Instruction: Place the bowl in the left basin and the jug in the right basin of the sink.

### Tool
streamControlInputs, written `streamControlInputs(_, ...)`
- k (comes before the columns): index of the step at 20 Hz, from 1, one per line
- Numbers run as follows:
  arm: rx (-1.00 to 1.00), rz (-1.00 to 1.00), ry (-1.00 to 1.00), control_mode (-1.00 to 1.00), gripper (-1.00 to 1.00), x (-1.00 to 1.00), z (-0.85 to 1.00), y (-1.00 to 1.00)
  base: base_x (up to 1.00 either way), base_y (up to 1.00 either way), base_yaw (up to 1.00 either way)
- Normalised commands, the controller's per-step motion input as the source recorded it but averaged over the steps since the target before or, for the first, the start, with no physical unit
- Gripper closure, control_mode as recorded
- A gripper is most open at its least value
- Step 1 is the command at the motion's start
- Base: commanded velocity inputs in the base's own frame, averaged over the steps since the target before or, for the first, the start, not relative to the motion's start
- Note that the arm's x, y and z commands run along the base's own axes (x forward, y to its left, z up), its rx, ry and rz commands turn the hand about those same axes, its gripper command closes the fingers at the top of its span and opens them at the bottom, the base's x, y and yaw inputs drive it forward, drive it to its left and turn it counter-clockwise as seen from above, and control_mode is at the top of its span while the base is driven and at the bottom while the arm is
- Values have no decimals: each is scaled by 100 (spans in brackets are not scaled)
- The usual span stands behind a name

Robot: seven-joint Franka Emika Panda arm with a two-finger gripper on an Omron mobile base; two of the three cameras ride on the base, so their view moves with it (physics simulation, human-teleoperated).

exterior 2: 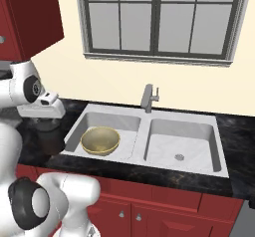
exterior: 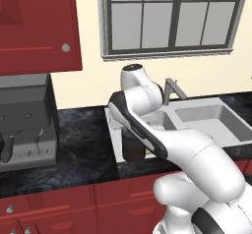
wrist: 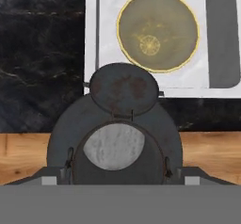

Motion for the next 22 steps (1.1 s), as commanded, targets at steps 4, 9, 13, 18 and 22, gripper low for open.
streamControlInputs(4,0,-10,0,-100,100,-9,21,-88,0,0,0)
streamControlInputs(9,0,-11,2,-100,100,1,2,-95,0,0,0)
streamControlInputs(13,1,-6,0,-100,100,13,0,-100,0,0,0)
streamControlInputs(18,6,0,-1,-100,100,28,0,-100,0,0,0)
streamControlInputs(22,7,0,0,-100,100,47,0,-100,0,0,0)
